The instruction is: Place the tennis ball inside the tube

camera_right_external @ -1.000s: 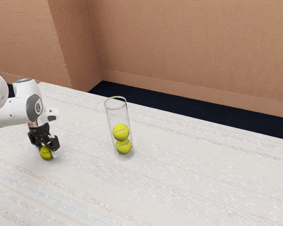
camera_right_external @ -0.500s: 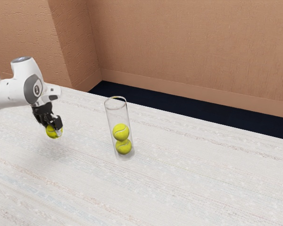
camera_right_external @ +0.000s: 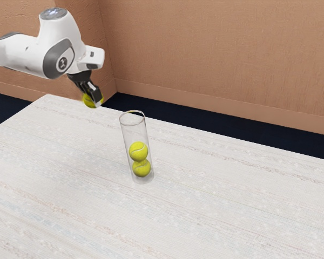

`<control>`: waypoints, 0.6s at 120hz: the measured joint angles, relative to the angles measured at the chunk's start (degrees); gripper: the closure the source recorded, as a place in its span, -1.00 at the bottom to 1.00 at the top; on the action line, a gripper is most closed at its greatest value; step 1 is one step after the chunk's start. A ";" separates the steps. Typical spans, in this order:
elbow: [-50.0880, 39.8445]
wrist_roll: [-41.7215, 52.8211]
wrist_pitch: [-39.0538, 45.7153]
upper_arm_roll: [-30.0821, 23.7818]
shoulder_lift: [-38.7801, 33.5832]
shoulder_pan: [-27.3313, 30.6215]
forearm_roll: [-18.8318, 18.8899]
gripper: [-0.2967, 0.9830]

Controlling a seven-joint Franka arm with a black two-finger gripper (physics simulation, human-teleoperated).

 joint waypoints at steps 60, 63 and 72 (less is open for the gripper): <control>2.03 -9.89 -3.27 -13.34 -0.49 0.29 9.50 0.48; 2.07 -10.39 -3.43 -14.10 -0.57 0.38 10.01 0.48; 2.24 -11.87 -3.88 -15.64 -0.86 0.15 11.24 0.48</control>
